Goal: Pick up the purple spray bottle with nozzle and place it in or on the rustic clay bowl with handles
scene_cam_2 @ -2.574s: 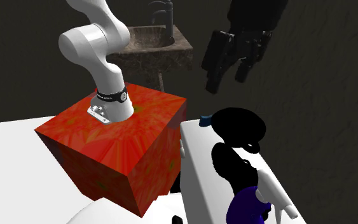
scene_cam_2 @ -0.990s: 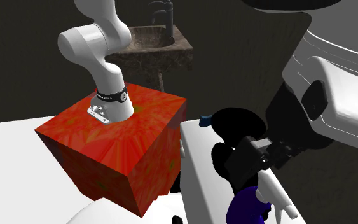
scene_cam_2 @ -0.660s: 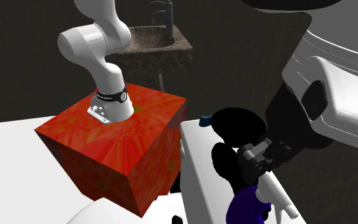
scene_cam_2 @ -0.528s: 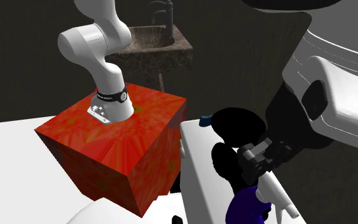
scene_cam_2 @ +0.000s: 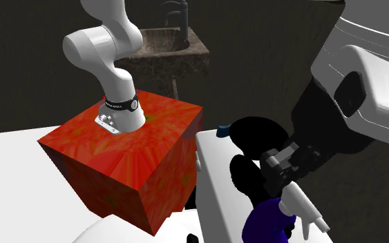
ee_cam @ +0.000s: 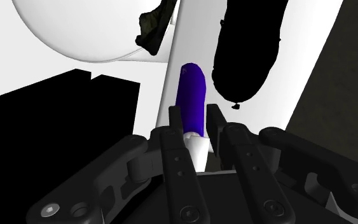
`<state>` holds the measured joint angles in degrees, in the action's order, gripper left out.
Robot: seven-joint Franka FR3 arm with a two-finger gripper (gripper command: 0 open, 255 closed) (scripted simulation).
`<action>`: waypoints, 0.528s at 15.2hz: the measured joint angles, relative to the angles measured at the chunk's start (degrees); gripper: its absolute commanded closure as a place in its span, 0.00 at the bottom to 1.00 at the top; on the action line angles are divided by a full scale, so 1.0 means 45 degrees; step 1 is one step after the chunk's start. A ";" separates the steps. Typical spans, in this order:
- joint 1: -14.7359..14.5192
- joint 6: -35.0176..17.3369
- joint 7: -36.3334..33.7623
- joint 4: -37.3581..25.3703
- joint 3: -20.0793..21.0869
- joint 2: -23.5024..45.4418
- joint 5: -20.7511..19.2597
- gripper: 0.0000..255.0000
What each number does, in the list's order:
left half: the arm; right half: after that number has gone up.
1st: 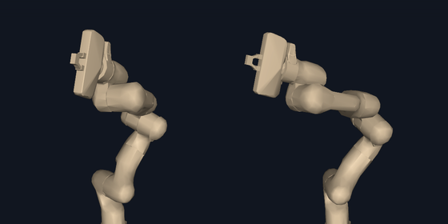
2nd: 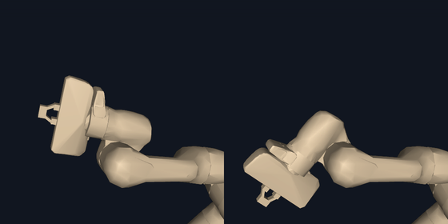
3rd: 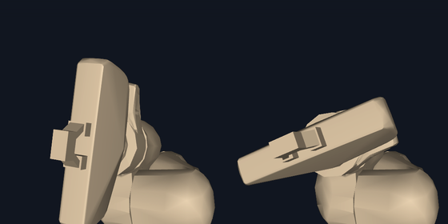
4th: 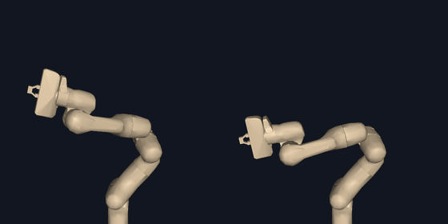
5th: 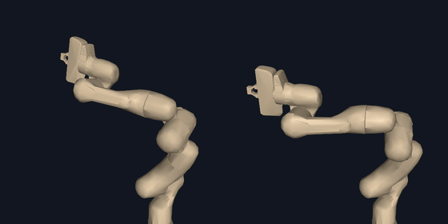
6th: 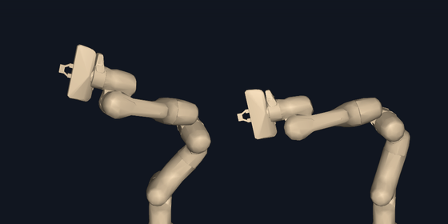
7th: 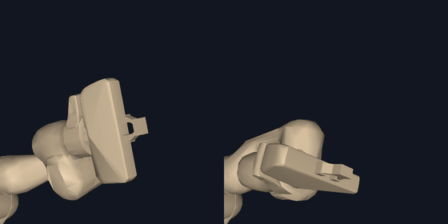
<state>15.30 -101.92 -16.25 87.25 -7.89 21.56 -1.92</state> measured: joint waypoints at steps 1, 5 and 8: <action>0.0001 0.0121 0.0004 -0.0133 -0.0001 0.0007 0.0002 1.00; 0.0012 0.0754 0.0050 -0.0680 -0.0013 -0.0078 -0.0005 1.00; 0.0007 0.1270 0.0064 -0.1144 -0.0014 -0.0131 -0.0007 1.00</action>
<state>15.33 -96.21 -15.96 82.10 -7.95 20.97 -1.95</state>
